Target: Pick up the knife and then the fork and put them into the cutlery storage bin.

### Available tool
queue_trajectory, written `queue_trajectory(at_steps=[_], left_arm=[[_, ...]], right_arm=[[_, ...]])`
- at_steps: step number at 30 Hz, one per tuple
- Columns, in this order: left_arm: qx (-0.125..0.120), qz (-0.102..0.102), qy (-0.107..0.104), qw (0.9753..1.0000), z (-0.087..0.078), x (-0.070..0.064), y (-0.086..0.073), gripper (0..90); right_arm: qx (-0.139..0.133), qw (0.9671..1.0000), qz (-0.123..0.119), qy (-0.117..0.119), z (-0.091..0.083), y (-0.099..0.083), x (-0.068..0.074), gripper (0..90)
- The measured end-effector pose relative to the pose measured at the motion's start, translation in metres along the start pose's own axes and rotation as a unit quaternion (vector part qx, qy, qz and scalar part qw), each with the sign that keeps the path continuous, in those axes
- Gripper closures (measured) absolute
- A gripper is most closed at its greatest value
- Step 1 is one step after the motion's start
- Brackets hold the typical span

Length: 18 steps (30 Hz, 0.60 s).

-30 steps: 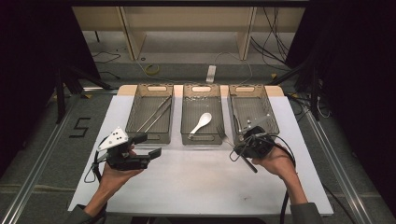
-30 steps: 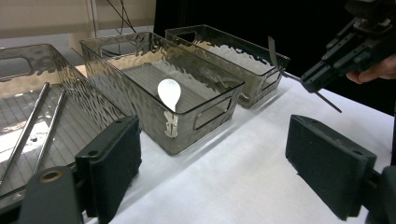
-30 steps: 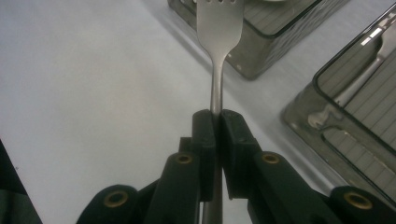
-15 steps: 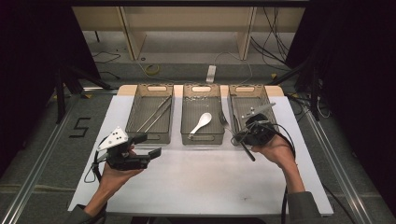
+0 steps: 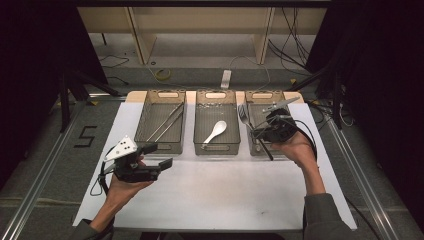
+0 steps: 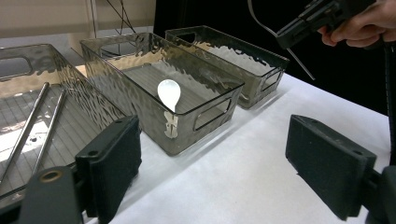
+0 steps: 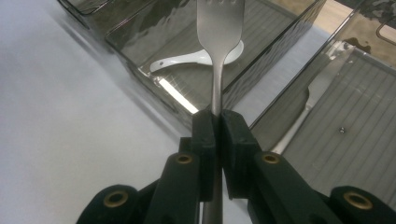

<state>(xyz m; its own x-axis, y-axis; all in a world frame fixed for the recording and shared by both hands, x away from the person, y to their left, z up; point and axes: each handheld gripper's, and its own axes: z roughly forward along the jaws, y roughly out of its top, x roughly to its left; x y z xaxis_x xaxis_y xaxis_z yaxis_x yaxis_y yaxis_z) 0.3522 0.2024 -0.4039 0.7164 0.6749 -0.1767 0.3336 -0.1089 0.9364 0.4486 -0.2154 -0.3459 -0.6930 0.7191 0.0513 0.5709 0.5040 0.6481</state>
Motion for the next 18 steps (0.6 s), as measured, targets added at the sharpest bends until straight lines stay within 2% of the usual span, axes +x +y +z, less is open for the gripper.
queue_trajectory(at_steps=[18], left_arm=[[0.000, -0.001, -0.001, 1.0000, 0.000, 0.000, 0.000, 17.8]], right_arm=[[-0.007, 0.9993, 0.034, -0.015, 0.006, 0.022, -0.027, 85.2]])
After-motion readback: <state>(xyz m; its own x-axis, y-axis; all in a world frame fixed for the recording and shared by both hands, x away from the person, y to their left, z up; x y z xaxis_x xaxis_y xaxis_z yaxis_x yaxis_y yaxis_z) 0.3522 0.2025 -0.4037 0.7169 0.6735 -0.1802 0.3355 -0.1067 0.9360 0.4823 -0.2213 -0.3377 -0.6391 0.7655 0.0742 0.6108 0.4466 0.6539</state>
